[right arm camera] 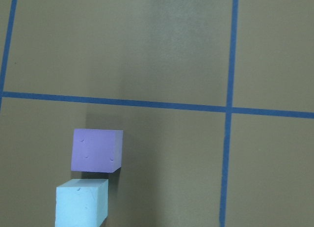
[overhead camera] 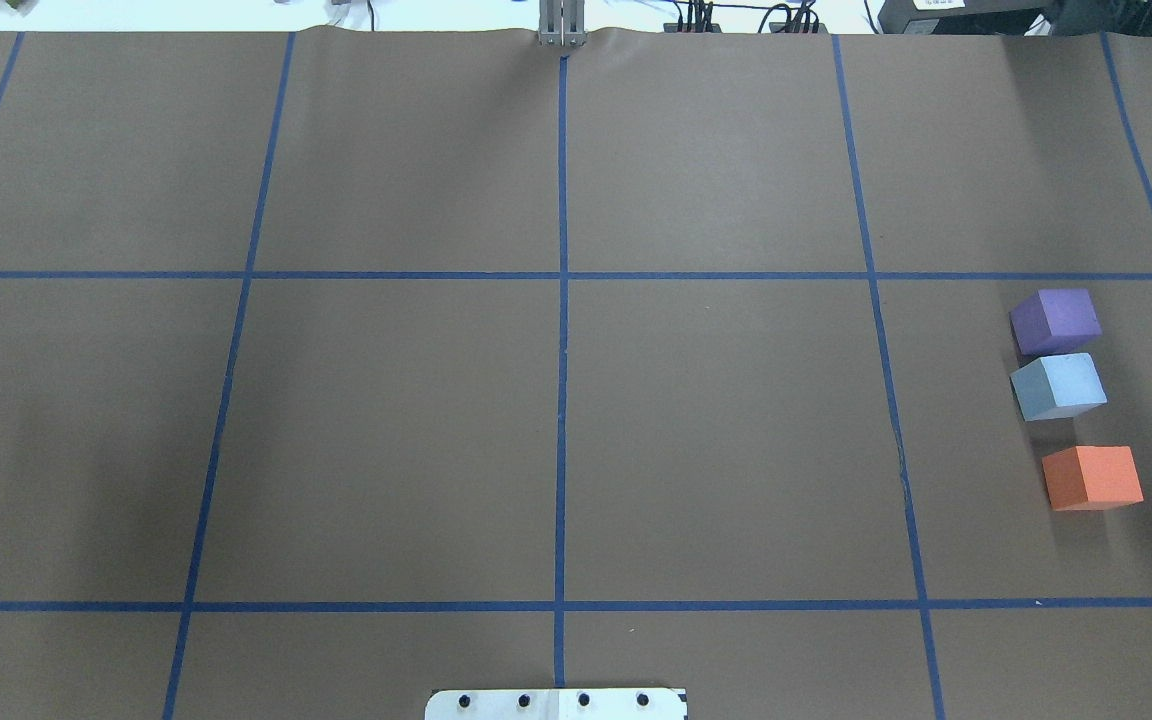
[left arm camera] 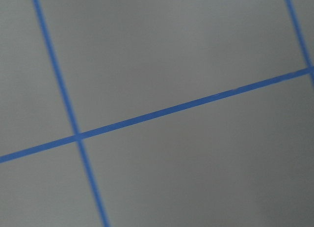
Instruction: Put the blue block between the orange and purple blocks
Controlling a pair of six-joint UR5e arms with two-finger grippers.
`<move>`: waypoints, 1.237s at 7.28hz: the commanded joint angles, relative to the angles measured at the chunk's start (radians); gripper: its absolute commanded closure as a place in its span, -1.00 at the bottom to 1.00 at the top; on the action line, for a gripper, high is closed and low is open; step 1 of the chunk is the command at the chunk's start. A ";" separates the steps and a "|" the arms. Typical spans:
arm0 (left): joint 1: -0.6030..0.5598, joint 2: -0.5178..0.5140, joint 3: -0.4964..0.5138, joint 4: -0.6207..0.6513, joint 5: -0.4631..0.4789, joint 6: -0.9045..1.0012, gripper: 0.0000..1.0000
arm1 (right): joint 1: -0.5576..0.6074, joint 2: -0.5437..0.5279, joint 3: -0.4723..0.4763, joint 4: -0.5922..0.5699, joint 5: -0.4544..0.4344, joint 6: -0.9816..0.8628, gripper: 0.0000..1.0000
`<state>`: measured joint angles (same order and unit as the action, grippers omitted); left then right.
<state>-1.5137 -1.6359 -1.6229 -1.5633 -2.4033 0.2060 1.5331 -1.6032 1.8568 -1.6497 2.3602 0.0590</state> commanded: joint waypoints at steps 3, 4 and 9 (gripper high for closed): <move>-0.042 0.013 0.009 0.008 0.026 -0.037 -0.99 | 0.004 -0.018 0.001 -0.001 -0.007 -0.001 -1.00; -0.043 0.016 0.008 0.000 0.024 -0.043 -0.99 | 0.004 -0.018 -0.001 -0.001 -0.007 0.001 -1.00; -0.042 0.021 -0.031 -0.003 0.010 -0.155 -0.99 | -0.068 -0.017 -0.022 -0.002 -0.019 -0.010 -1.00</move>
<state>-1.5555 -1.6195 -1.6532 -1.5634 -2.3875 0.0552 1.4834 -1.6207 1.8359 -1.6522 2.3476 0.0470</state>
